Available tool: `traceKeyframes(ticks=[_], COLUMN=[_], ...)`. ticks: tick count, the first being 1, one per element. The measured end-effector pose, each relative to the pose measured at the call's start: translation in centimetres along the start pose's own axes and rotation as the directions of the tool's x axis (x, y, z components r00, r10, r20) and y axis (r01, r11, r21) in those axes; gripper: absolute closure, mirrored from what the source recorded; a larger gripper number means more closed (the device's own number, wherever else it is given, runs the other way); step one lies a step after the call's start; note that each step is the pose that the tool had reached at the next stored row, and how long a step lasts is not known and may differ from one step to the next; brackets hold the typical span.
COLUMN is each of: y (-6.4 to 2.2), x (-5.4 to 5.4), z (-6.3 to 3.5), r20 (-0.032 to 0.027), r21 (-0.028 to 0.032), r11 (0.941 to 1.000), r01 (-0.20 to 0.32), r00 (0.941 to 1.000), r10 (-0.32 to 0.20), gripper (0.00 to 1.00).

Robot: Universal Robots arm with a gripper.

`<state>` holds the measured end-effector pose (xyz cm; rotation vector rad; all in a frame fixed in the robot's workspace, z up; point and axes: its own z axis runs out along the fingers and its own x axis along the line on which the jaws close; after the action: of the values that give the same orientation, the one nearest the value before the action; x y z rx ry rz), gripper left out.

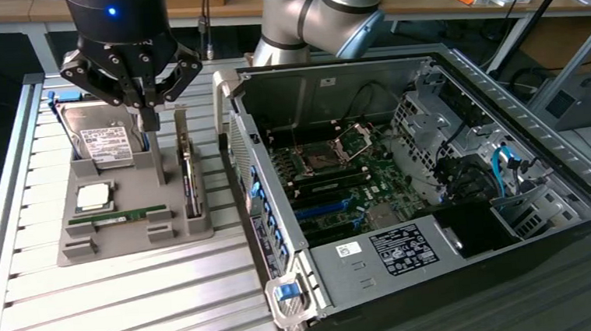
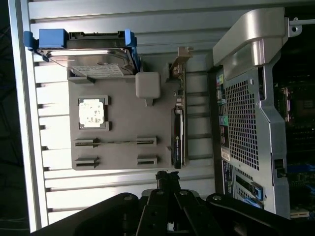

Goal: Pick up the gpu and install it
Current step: 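Reach for the gpu, then pick up the gpu and move the gpu toward the slot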

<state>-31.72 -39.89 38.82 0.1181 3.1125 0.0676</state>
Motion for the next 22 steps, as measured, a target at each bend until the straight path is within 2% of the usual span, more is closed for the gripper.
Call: traceKeyframes(ticks=[18,19,22], y=[-0.02,-0.02,-0.02], x=[0.27,0.27,0.27], z=[0.0,0.01,0.0], r20=[0.0,0.0,0.0], r21=[0.0,0.0,0.0], r11=[1.0,1.0,1.0], r01=[0.0,0.0,0.0], r00=[1.0,1.0,1.0], r10=[0.0,0.0,0.0], gripper=[0.9,0.89,0.71])
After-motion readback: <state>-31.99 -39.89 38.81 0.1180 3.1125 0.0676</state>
